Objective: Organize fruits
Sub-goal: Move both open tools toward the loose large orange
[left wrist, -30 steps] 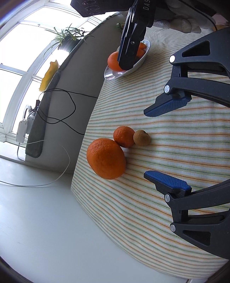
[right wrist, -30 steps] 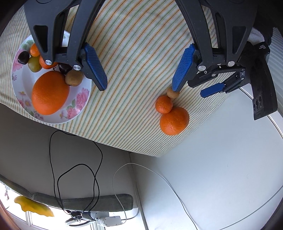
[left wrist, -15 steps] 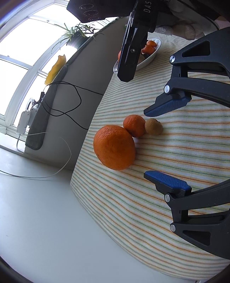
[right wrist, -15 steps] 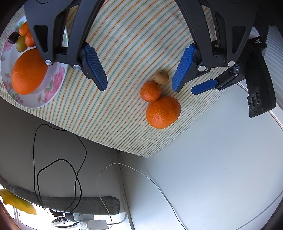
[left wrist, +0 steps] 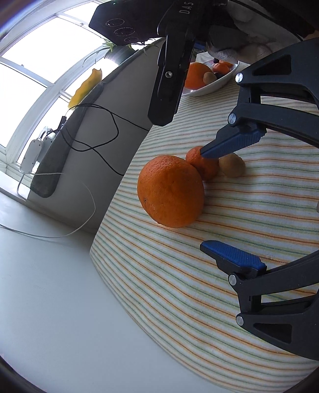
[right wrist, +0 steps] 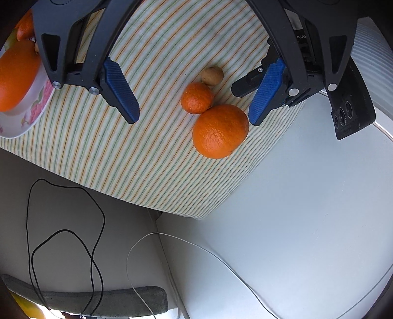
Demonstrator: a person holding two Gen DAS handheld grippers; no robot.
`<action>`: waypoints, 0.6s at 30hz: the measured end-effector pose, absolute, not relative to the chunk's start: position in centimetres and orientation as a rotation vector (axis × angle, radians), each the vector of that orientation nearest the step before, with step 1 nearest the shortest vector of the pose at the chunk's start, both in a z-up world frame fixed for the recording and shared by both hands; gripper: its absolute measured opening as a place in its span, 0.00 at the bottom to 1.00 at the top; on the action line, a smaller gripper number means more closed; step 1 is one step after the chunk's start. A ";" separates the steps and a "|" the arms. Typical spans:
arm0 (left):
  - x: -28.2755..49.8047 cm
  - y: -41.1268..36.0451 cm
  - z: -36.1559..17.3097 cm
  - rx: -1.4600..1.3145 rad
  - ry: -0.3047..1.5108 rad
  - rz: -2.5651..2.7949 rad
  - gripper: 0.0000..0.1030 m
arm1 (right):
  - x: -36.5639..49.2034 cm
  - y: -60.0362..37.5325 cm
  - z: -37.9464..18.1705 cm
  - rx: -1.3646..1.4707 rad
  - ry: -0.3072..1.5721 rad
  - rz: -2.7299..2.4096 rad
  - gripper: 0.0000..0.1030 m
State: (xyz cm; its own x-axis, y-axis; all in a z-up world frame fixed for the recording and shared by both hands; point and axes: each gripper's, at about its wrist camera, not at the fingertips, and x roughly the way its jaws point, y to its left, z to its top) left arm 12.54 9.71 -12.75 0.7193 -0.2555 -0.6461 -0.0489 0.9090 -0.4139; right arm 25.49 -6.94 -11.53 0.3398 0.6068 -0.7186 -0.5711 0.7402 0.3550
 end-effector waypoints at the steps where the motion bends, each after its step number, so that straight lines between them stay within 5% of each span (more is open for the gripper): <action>1: 12.7 9.8 -12.8 -0.430 0.769 -0.118 0.68 | 25.7 -6.6 -11.6 0.040 0.958 0.769 0.90; 18: 15.0 10.8 -13.1 -0.529 0.800 -0.157 0.73 | 28.8 -2.0 -13.3 0.104 1.067 0.858 0.90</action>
